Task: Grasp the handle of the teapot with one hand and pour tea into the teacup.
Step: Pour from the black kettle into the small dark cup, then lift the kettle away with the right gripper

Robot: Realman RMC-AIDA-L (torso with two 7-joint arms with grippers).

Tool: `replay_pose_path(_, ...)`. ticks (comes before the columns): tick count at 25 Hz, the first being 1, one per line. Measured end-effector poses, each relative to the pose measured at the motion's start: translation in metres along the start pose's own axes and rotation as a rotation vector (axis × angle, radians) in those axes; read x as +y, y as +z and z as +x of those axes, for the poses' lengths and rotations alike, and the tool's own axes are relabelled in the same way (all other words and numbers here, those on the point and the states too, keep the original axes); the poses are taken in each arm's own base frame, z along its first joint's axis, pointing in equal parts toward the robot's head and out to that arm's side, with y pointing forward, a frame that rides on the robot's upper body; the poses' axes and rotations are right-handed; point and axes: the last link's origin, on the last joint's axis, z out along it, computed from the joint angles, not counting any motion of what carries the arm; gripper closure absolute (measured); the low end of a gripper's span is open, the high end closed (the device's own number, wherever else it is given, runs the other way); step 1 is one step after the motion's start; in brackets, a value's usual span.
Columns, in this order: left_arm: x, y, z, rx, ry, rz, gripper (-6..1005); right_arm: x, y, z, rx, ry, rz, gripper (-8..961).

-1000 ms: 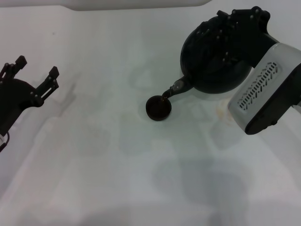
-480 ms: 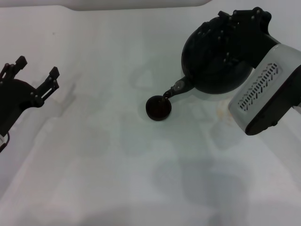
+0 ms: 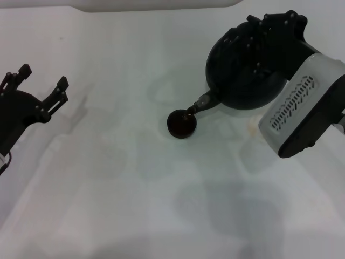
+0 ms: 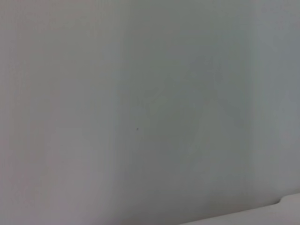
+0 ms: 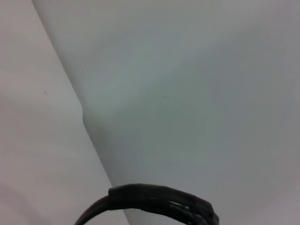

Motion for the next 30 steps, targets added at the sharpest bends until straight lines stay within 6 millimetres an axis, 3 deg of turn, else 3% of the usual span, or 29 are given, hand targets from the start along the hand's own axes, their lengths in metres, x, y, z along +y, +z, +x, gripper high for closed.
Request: replay_pose_path(30, -0.0003, -0.0002, -0.0001, 0.000, -0.001, 0.002, 122, 0.0008, 0.0006, -0.0002, 0.000, -0.015, -0.001, 856)
